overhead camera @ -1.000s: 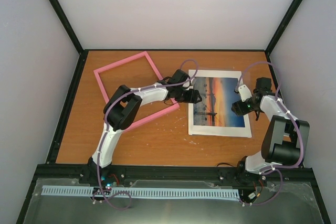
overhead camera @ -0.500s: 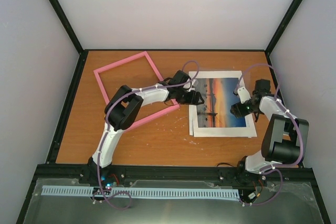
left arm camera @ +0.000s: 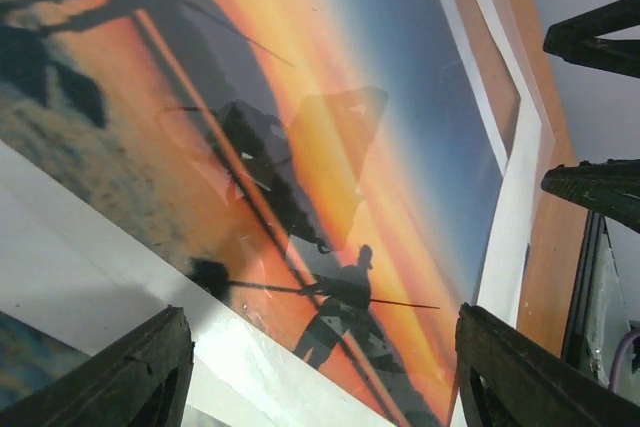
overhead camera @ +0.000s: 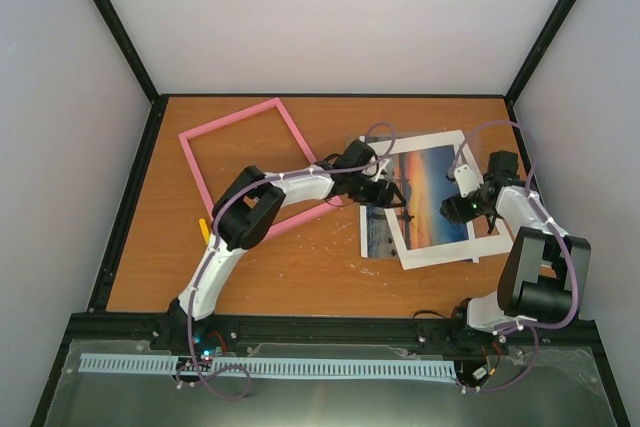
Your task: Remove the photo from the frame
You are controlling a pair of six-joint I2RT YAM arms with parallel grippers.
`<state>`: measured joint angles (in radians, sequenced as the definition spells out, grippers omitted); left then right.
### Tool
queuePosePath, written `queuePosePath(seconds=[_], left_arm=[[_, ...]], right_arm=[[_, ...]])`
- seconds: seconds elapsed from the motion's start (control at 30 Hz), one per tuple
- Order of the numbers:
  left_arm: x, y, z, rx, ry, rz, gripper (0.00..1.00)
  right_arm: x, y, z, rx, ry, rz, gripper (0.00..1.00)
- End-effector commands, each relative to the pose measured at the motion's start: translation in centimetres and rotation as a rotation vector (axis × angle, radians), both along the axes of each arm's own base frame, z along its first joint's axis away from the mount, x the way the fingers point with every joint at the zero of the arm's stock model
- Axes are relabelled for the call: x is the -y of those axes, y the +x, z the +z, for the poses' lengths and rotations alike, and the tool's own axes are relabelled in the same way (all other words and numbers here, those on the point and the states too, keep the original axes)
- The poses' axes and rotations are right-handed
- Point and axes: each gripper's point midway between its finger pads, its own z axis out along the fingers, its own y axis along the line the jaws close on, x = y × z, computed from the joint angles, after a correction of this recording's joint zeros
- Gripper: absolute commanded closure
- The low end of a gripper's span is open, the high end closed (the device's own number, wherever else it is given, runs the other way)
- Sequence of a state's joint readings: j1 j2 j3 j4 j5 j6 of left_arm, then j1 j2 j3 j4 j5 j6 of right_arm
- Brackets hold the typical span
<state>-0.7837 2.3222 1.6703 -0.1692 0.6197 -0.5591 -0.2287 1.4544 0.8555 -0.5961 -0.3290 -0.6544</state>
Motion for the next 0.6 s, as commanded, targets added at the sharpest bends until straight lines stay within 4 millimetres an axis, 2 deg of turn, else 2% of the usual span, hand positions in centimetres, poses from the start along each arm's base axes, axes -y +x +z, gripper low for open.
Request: queuePosePath(seconds=[0.0,0.17,0.27,0.37,0.43,0.57], left_arm=[[2.1,-1.3,-0.4,-0.021,-0.055,-0.057,0.28],[3.1,-2.2,0.1,-0.013,-0.093,-0.096,0.29],[2.9,-2.0,2.9,0.069,-0.121,-0.104,0.30],[1.4,-1.8,5.6,0.170,-0.097,-0.077,0.29],[0.1,-1.7,6.7,0.220,-0.062,-0.051,0.29],[-3.2,-2.6,7.0,0.261,0.009,0.005,0.29]], right_arm=[[0.3,-0.4,0.8,0.002,-0.013,0.001,0.26],[0.2,-0.3,1.8,0.005,-0.011,0.003,0.26],[-0.3,-0.3,2.3,0.001,0.016,0.015,0.27],[-1.2,-0.5,2.8,-0.001,0.061,0.042,0.30],[-2.0,-0.6,3.1,-0.011,0.101,0.063,0.33],[-4.3,-0.6,3.3,-0.032,0.165,0.110,0.37]])
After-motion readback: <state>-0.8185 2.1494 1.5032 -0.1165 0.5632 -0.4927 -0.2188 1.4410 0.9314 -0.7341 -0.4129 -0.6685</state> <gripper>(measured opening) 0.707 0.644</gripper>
